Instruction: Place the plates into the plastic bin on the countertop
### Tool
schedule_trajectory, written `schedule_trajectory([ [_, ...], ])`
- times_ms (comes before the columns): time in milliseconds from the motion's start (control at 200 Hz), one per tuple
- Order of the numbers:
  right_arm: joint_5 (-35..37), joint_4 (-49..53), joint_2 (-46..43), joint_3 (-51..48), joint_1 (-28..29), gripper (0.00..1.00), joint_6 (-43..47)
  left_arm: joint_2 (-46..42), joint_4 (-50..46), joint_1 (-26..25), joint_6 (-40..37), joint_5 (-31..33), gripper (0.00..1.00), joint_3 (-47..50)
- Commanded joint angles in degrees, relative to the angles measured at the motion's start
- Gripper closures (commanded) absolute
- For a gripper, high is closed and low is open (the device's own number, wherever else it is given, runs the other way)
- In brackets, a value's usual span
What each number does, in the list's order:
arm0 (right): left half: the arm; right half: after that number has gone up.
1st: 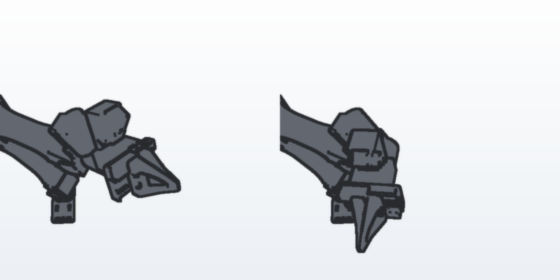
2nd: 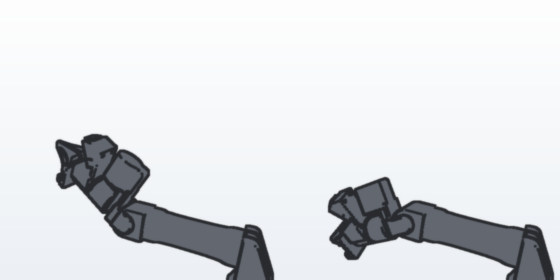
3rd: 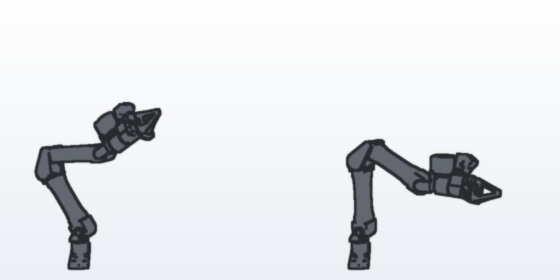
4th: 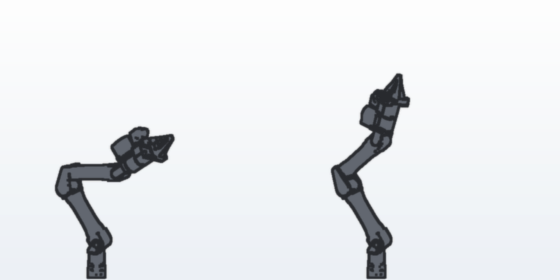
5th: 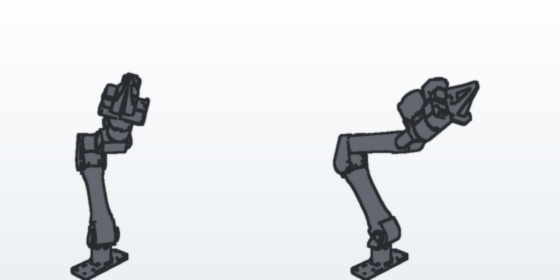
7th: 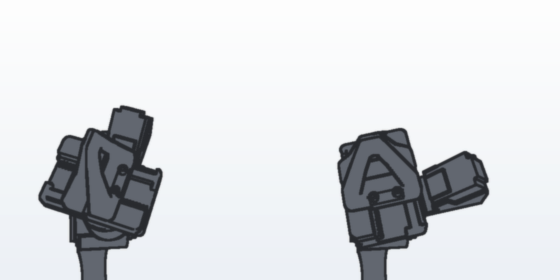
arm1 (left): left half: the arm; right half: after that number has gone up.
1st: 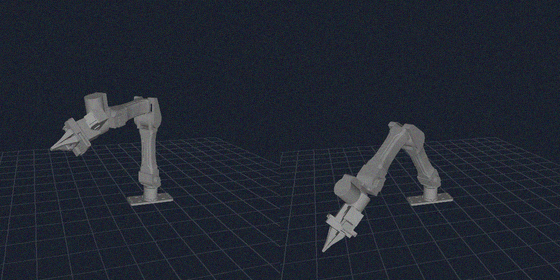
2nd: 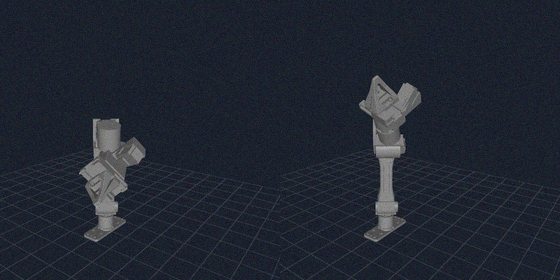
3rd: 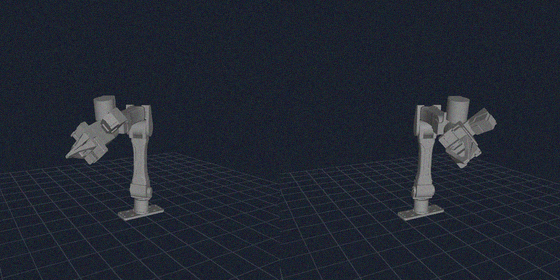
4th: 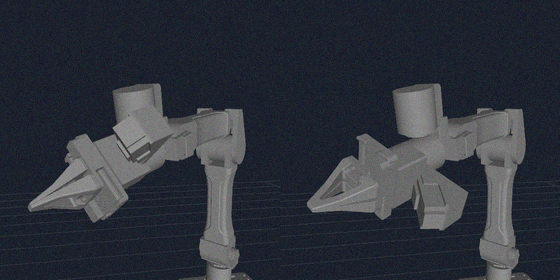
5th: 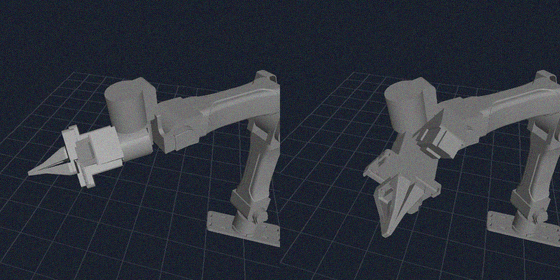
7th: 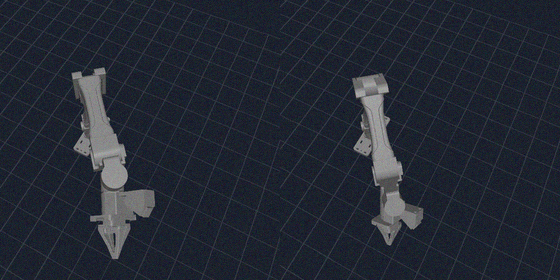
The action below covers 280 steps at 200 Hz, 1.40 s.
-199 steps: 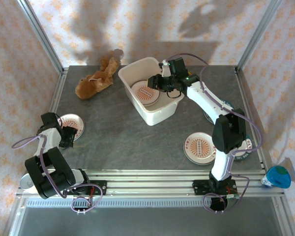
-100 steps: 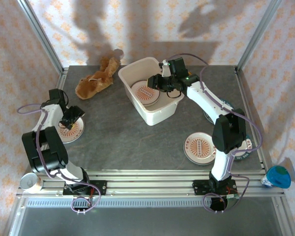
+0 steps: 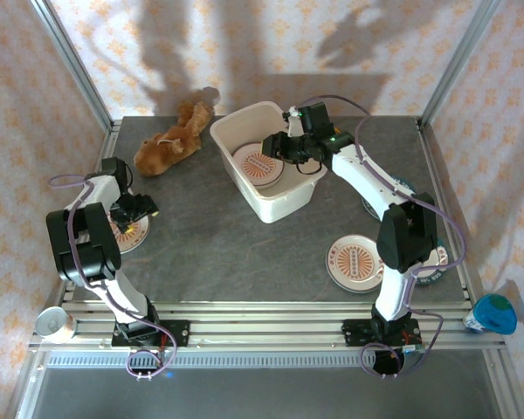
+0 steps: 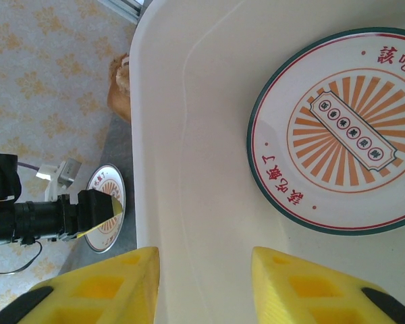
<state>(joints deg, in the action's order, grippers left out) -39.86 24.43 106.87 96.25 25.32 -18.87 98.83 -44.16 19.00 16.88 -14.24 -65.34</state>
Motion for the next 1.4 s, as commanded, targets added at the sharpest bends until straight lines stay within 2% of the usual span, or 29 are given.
schedule_trajectory([
  [0,1.3,0.3,-2.5,-0.4,-0.1,0.6,-0.6,2.0,-3.2,-0.6,-3.5,3.4,0.24,-2.6],
  [205,1.4,0.5,-2.4,-0.6,0.0,0.6,-0.6,5.5,-5.2,-1.8,-5.8,5.0,0.26,-4.7],
  [500,2.1,0.6,-2.3,-1.1,-0.1,0.6,-0.7,7.9,-4.0,-1.8,-7.5,2.0,0.3,-3.2],
  [886,2.6,0.6,-2.4,-1.2,-0.1,0.59,-1.1,8.1,-1.4,-2.9,-9.9,-10.3,0.3,0.6],
  [1396,4.6,0.3,-3.9,-1.8,-0.1,0.59,-1.0,8.2,3.4,-14.6,-2.7,-15.0,0.3,-1.3],
])
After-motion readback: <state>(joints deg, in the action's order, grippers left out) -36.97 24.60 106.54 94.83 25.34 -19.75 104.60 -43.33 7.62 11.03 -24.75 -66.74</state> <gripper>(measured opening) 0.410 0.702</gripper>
